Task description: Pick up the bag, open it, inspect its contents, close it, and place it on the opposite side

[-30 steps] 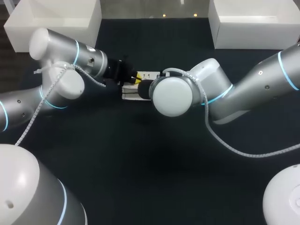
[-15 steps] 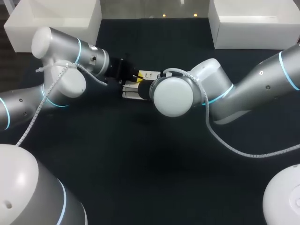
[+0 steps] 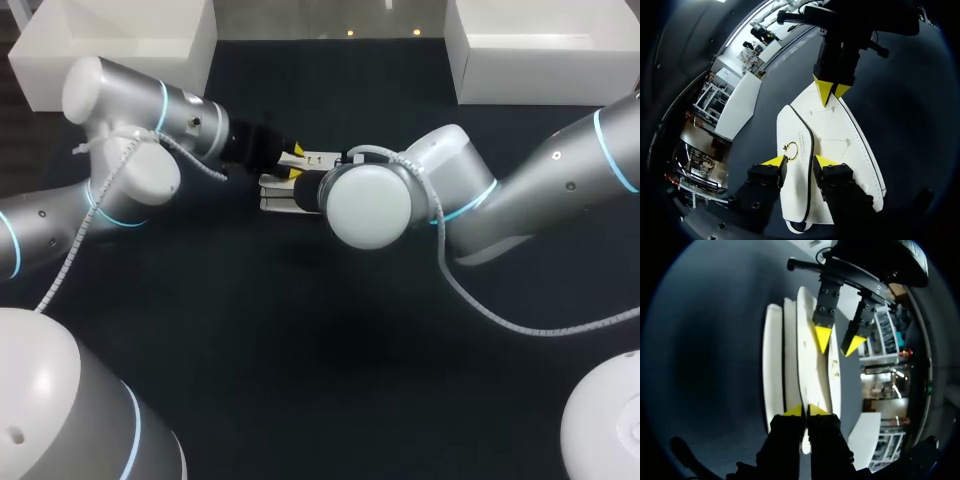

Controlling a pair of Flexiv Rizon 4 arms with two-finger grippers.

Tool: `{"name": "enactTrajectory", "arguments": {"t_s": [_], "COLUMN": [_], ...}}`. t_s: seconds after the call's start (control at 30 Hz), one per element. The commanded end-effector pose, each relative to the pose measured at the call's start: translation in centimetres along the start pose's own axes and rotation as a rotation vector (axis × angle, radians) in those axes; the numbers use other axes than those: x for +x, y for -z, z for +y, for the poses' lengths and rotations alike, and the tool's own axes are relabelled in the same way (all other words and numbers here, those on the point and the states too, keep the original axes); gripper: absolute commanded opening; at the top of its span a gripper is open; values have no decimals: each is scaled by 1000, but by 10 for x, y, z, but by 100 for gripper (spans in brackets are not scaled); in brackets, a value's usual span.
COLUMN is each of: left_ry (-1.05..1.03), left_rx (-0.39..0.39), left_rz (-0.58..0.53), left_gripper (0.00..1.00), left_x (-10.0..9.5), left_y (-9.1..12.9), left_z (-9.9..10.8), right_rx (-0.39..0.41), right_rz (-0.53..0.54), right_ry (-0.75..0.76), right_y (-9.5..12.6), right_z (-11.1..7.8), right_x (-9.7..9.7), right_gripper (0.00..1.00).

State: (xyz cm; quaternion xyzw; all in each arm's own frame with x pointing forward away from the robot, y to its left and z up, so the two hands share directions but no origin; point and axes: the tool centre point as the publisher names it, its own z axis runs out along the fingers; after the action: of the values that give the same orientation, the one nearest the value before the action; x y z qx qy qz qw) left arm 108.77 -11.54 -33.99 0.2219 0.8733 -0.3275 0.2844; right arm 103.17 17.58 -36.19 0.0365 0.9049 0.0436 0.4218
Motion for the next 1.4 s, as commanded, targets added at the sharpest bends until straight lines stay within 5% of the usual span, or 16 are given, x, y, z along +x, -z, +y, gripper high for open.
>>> {"name": "enactTrajectory", "arguments": {"t_s": [0.03,0.3,0.37,0.4,0.43,0.53,0.7,1.13,1.4], "left_ry": [8,10,11,14,19,34,73,250,349], "left_rx": [21,36,33,30,30,21,18,-56,-150], "left_rz": [-1,-12,-12,-10,-5,6,23,214,366], "left_gripper": [48,53,60,64,68,87,100,100,100], "left_x": [2,-2,-2,-2,-2,-2,-2,-5,7], "left_y": [12,35,38,40,41,45,53,90,103], "left_z": [-2,-11,-11,-12,-12,-12,-12,-8,-3], "right_rx": [0,-5,-6,-6,-3,-3,2,-22,28], "right_rz": [-3,-10,-13,-14,-14,-15,22,242,354], "right_ry": [-1,2,1,0,1,3,22,-28,-25], "right_y": [-1,4,7,8,10,18,33,60,66], "right_z": [0,1,0,0,0,0,2,-5,-7], "right_x": [0,-1,-1,-1,-2,-5,-15,-52,-63], "right_gripper": [0,5,39,80,100,100,100,100,100]}}
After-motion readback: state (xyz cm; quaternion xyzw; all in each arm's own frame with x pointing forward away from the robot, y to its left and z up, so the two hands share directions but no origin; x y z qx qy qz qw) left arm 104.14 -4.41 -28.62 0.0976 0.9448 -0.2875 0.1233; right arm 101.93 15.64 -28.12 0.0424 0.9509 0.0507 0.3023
